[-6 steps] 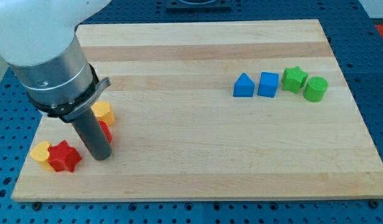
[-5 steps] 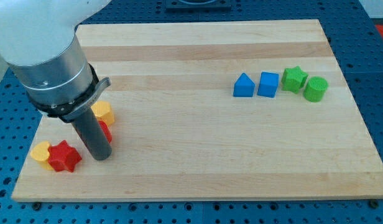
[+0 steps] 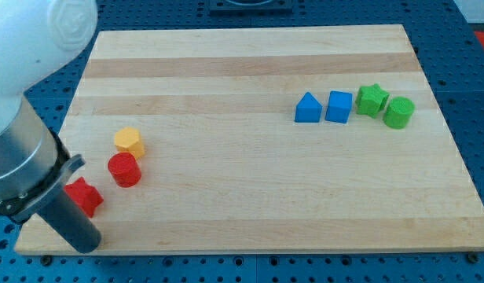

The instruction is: Push the yellow heart and the red star right a bit

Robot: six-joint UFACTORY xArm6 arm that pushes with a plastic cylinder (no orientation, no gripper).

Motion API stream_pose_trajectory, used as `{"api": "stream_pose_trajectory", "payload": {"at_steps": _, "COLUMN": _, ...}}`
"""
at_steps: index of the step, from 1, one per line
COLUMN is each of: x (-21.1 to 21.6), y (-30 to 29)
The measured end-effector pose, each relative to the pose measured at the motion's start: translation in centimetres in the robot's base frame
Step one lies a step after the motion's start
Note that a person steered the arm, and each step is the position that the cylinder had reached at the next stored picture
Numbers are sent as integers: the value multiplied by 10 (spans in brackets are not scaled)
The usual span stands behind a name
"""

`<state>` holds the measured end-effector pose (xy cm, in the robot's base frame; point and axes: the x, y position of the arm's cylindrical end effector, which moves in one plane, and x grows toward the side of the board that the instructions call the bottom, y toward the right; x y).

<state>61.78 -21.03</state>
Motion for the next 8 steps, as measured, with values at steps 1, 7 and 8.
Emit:
{"api": "stream_pose_trajectory", "payload": {"at_steps": 1, "x": -29, "y": -73}}
{"api": "stream_pose_trajectory", "payload": {"at_steps": 7, "x": -77, "y": -88}}
{"api": "stream_pose_trajectory", "payload": {"at_steps": 8, "x": -77, "y": -85}}
